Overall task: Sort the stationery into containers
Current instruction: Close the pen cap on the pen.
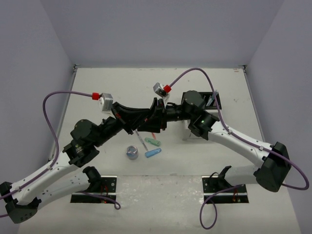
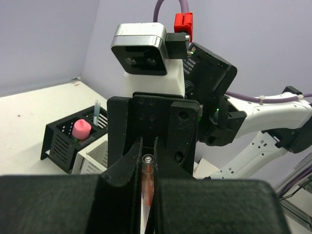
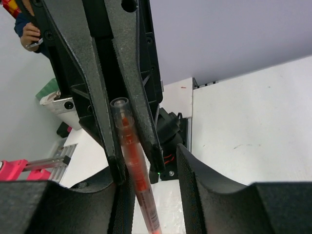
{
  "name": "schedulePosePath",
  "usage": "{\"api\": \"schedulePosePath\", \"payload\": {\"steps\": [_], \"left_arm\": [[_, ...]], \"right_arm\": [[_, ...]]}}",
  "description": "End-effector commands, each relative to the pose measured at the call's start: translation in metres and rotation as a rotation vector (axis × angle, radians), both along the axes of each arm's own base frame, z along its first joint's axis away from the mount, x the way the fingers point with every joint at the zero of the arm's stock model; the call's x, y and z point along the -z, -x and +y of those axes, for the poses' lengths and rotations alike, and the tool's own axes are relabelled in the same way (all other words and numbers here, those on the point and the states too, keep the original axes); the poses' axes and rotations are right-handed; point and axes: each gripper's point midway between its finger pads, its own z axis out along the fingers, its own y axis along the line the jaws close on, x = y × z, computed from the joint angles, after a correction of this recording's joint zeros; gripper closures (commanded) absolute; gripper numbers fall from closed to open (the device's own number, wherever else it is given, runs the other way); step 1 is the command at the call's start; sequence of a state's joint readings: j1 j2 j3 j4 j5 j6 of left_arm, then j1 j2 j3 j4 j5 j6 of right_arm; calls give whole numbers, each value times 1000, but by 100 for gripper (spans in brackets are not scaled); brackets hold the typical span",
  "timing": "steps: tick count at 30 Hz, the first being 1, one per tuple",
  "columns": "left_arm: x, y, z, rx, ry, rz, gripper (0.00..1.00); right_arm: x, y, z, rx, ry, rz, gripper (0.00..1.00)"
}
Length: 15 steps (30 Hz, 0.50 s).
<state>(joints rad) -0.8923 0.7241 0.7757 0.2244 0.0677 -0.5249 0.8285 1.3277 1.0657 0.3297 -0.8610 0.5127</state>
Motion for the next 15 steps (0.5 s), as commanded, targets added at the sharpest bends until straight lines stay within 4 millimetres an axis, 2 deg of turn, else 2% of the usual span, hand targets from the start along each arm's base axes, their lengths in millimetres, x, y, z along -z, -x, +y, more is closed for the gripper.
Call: {"api": "schedulePosePath", "payload": {"steps": [1,3,7,15], "left_arm": [[-40,44,-3,179,86,-137,100],[-42,42,-2,171,86,-140,100],[-42,36,-1,136,72,-142,100],[-43,28,-1,97,42,-138,100]], "right_arm": [[-11,-21,-9,107,-59,-44,63],[-10,-19,-11,107,-59,-44,63],[-4,-12,-14,82,-45,-45,49],[14,3,-20,73,3,-74,51]]}}
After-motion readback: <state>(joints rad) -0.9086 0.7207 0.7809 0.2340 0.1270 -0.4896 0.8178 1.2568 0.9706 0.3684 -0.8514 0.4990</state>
